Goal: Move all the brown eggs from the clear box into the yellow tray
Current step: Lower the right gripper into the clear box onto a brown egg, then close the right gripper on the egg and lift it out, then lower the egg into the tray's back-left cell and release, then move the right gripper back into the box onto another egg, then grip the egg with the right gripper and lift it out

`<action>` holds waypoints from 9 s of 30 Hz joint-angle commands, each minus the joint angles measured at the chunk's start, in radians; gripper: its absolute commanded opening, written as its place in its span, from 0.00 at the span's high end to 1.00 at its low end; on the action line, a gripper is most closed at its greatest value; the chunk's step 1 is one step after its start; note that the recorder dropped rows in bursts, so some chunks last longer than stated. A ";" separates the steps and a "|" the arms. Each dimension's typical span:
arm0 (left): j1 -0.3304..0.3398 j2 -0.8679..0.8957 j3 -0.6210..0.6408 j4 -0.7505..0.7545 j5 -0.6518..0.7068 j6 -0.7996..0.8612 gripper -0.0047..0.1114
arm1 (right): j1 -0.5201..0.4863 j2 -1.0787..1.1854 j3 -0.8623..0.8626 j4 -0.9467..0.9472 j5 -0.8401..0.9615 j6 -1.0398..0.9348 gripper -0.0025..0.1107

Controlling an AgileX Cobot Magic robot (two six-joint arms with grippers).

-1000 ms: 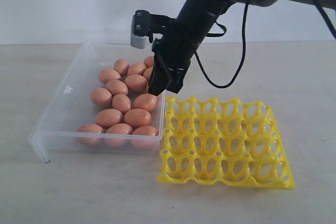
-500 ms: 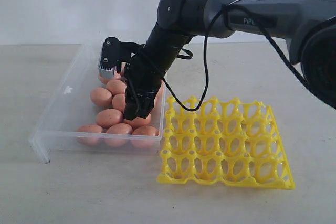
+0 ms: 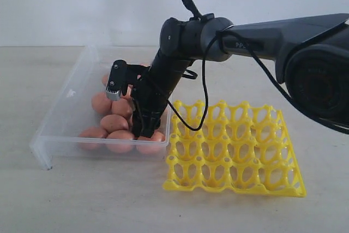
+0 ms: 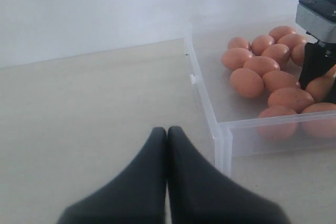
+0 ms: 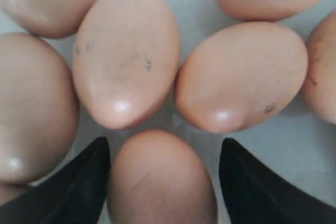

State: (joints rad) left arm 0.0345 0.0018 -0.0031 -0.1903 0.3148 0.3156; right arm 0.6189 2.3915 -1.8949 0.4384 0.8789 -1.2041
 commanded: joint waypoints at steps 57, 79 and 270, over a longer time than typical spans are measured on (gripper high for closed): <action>-0.009 -0.002 0.003 -0.008 -0.002 -0.009 1.00 | -0.595 -0.579 1.045 -1.335 -2.100 2.202 0.98; -0.009 -0.002 0.003 -0.008 -0.002 -0.009 1.00 | -0.327 -0.336 0.762 -1.779 -1.778 2.319 0.98; -0.009 -0.002 0.003 -0.007 -0.004 -0.009 1.00 | 0.089 -0.745 1.042 0.314 -1.566 0.711 0.98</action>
State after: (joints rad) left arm 0.0345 0.0018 -0.0031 -0.1903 0.3148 0.3156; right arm 0.7079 1.7166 -0.9917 0.7240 -0.3837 -0.6817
